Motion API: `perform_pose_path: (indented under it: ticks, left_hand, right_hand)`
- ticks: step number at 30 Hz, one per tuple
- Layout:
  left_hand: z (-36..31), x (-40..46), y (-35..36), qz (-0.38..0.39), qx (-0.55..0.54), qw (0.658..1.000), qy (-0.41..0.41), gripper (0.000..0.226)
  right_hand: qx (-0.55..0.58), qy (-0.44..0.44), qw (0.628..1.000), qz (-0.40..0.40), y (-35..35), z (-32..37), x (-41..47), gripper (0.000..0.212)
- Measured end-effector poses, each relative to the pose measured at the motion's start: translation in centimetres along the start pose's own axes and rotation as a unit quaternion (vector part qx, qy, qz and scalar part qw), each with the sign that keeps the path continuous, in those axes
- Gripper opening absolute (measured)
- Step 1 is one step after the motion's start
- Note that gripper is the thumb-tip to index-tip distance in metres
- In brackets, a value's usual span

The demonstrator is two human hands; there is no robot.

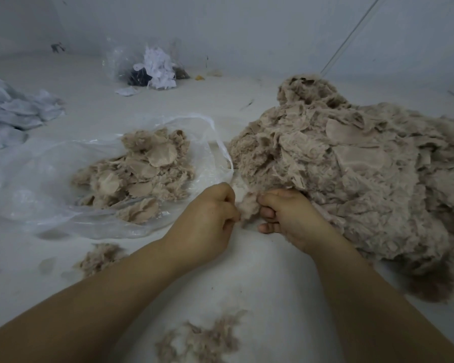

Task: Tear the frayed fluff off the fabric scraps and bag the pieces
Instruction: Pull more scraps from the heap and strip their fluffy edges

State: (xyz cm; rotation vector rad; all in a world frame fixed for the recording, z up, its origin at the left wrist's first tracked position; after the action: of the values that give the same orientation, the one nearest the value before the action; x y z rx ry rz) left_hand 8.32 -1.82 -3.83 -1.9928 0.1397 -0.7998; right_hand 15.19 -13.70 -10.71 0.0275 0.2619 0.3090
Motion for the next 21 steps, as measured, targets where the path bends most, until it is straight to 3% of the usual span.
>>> perform_pose_path:
  ticks: [3,6,10,13,16,21]
  left_hand:
    - [0.2,-0.6,1.2,0.112,-0.059,0.992,-0.021,0.012]
    - [-0.4,-2.0,3.0,0.247,-0.126,0.96,-0.035,0.01]
    - [0.9,-2.2,3.9,0.314,-0.144,0.932,-0.11,0.023]
    - [2.9,-0.9,3.4,0.244,-0.223,0.916,-0.227,0.005]
    - [4.6,-0.4,3.3,0.119,-0.3,0.888,-0.328,0.027]
    - [4.7,0.0,4.2,0.001,-0.365,0.859,-0.36,0.024]
  right_hand:
    - [0.007,-0.002,1.0,-0.011,-0.1,0.0,0.1,0.035]
    - [0.007,-0.006,1.0,-0.018,-0.3,0.0,0.0,0.033]
    - [0.003,-0.008,1.0,0.006,0.1,0.0,-0.2,0.033]
    - [0.001,-0.006,1.0,0.021,0.3,0.1,-0.3,0.038]
    - [-0.013,-0.007,1.0,0.027,0.5,0.3,-0.5,0.037]
    - [-0.003,-0.005,1.0,0.029,0.3,0.1,-0.4,0.028]
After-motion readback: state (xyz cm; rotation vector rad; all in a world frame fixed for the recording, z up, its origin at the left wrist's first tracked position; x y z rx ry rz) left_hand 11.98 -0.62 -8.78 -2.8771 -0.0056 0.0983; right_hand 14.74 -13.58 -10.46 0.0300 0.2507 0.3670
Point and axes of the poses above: each hand's wrist, its own x-axis towards the middle knuckle, its own y-axis out of the palm, z = x × y, the point moved 8 cm from there along x, towards the middle knuckle
